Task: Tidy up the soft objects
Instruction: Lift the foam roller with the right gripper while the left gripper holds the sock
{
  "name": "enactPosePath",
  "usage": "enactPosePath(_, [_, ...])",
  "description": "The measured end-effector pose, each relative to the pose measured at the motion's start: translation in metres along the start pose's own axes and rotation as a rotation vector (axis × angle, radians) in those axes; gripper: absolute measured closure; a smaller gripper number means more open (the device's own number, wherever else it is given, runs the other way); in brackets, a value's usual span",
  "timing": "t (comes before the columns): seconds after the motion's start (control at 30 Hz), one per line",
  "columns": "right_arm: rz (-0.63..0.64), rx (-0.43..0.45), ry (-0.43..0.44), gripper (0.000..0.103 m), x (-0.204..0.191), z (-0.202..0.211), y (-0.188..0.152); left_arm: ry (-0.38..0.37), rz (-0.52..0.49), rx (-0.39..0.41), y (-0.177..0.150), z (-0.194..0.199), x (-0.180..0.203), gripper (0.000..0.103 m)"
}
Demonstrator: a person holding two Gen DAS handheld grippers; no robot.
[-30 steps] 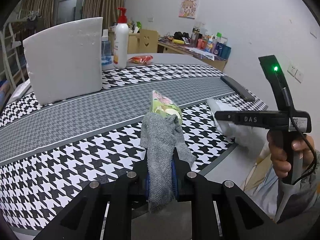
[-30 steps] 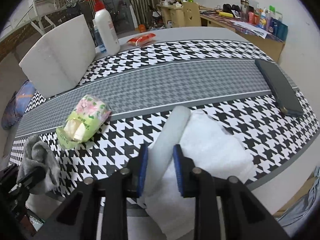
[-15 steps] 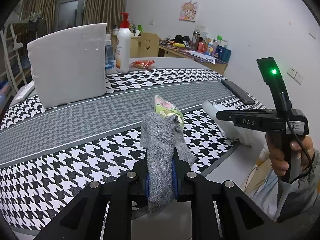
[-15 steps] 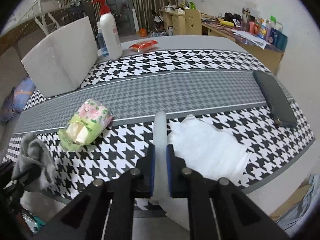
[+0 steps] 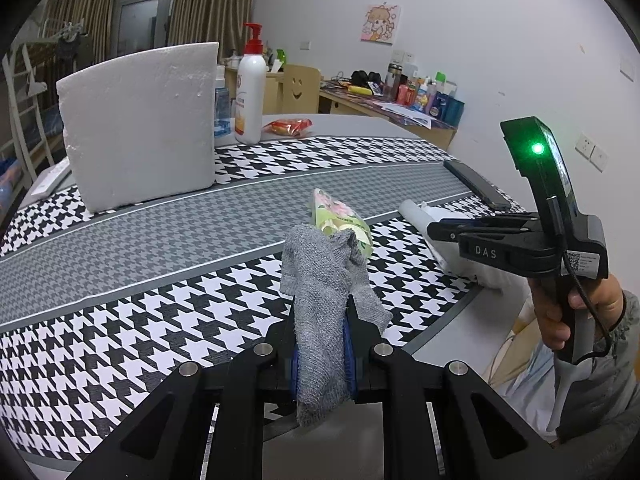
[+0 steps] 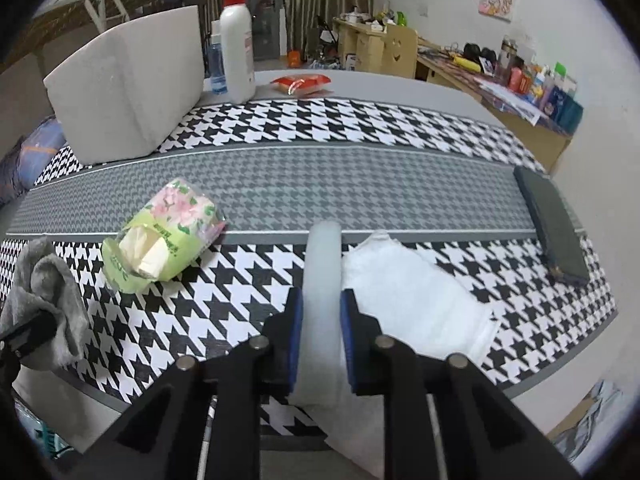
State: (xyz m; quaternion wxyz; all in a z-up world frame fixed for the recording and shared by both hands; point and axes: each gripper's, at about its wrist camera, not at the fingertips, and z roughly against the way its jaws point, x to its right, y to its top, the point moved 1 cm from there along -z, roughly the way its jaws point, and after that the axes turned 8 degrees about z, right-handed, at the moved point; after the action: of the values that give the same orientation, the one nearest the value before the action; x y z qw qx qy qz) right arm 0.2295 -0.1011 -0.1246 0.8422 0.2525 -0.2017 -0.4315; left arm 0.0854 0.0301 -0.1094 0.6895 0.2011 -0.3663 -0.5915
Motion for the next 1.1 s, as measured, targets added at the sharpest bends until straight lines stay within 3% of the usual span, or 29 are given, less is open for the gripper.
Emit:
enactPosePath(0.07, [0.007, 0.003, -0.004, 0.09, 0.0, 0.002, 0.0, 0.001, 0.002, 0.003, 0.0, 0.001, -0.001, 0.085])
enactPosePath(0.43, [-0.019, 0.15, 0.054, 0.092, 0.008, 0.053, 0.01, 0.009, 0.002, 0.03, 0.003, 0.009, 0.0, 0.086])
enactPosePath(0.63, [0.043, 0.111, 0.084, 0.091, -0.006, 0.036, 0.009, 0.015, 0.005, 0.034, 0.003, 0.01, -0.001, 0.086])
enactPosePath(0.83, [0.073, 0.048, 0.1, 0.084, -0.015, 0.011, 0.005, 0.026, 0.015, 0.036, 0.004, 0.011, -0.004, 0.085])
enactPosePath(0.9, [0.074, 0.036, 0.092, 0.077, -0.014, 0.007, 0.004, 0.027, 0.017, 0.038, 0.004, 0.012, -0.005, 0.086])
enactPosePath(0.97, [0.069, 0.03, 0.098, 0.062, -0.012, 0.003, 0.003, 0.029, 0.019, 0.041, 0.005, 0.013, -0.006, 0.086])
enactPosePath(1.1, [0.071, 0.03, 0.12, 0.06, -0.013, -0.001, 0.002, 0.036, 0.023, 0.042, 0.006, 0.013, -0.007, 0.086])
